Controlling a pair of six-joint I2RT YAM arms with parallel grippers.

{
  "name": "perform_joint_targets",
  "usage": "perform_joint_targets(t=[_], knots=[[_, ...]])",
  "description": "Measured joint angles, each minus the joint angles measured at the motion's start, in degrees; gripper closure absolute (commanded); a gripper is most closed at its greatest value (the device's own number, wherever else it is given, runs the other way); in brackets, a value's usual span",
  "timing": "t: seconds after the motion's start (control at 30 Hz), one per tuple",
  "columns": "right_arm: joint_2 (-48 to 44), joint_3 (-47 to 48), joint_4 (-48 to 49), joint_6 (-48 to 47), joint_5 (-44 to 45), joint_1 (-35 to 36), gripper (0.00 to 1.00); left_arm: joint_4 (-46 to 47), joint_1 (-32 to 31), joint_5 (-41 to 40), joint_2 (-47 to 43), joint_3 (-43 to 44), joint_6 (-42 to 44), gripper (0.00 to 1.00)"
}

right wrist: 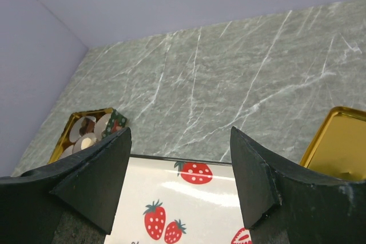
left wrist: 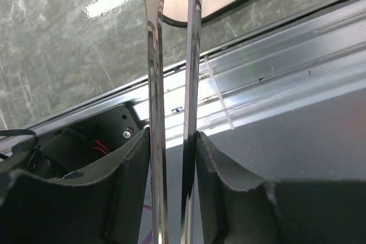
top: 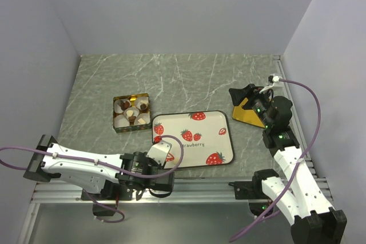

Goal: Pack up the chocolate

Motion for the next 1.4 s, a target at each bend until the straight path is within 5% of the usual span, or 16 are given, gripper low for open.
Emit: perform_joint_targets(t=[1.4], knots=[[0.31, 0.83, -0.31, 0.0, -0.17, 0.39, 0.24, -0.17, 4.09, -5.07, -3.93, -2.54, 4.85, 0.57]])
